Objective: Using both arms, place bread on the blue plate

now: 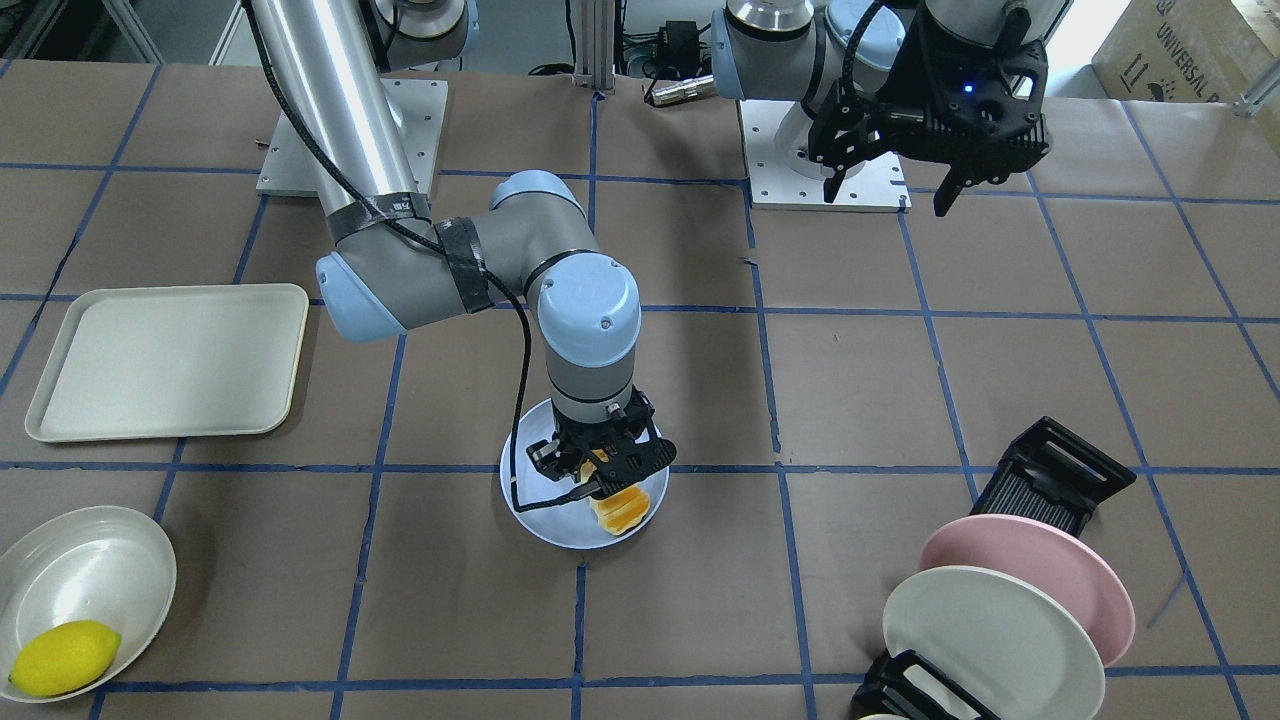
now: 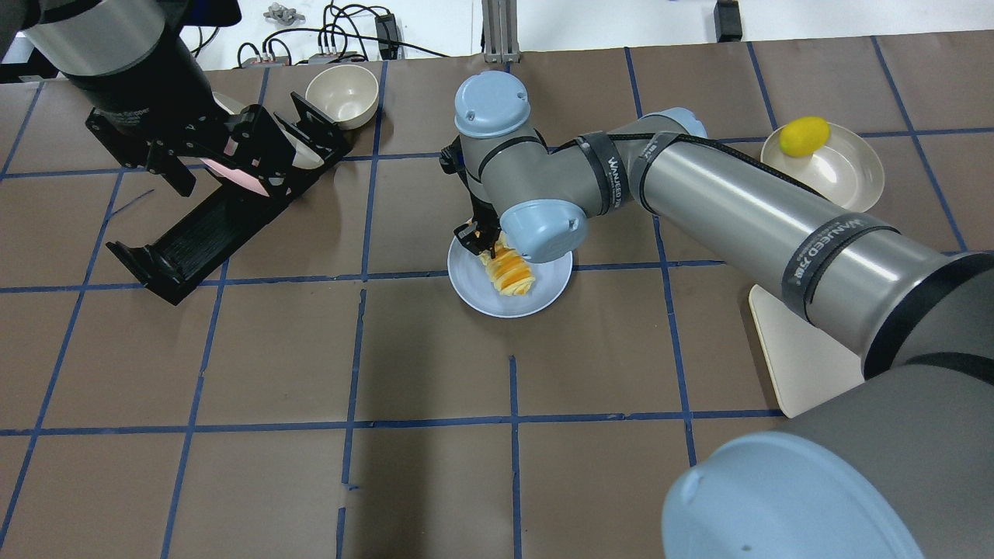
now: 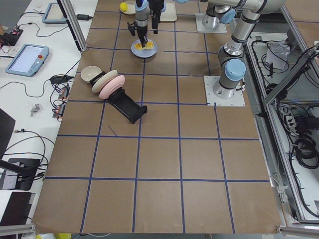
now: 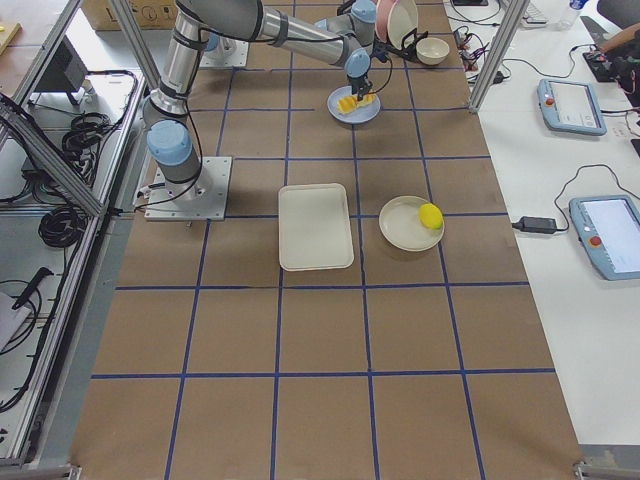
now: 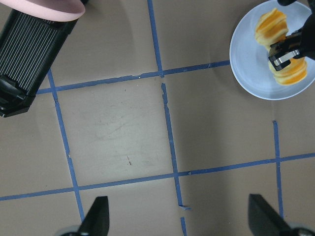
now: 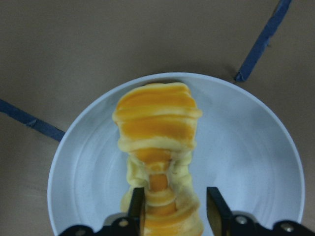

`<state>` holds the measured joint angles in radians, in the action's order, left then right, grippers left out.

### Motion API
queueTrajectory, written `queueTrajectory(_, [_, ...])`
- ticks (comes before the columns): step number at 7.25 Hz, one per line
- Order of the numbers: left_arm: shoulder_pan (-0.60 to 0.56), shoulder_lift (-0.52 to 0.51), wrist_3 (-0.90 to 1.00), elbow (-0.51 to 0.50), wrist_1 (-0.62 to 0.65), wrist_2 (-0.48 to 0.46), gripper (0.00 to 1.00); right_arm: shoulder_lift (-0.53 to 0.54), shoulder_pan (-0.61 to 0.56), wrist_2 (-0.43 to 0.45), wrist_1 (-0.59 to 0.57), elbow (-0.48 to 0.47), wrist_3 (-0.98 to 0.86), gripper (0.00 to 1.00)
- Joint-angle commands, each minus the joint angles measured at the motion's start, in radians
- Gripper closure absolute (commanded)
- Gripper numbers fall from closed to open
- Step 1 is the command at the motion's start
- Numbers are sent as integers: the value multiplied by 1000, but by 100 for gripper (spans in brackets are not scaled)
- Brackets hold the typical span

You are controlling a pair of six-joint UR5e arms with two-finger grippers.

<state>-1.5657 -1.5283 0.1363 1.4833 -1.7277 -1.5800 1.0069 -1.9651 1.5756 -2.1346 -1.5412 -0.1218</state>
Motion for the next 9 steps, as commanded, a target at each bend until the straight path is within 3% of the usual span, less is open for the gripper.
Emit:
queueTrajectory(1, [1,5,0,5,0,2,0,7,3,7,33,6,-7,0])
queueTrajectory(2, [1,4,0,3,0,2,0,22,15,11,68,21,1,0])
queueTrajectory(3, [1,5,-1,5,0,2,0,66,20,18,222,76,-2,0])
queueTrajectory(5, [1,5,-3,6,0,2,0,122,122,20,265,173,-2,0])
queueTrajectory(6, [1,7,-1,8,0,2,0,172,177,20,269,171,-9,0])
queueTrajectory(8, [1,8,-3,9,2,3,0,245,288,119,306,161,-138,0])
queueTrajectory(9, [0,7,-4,11,1,3,0,290,323,113,353,159,-134,1])
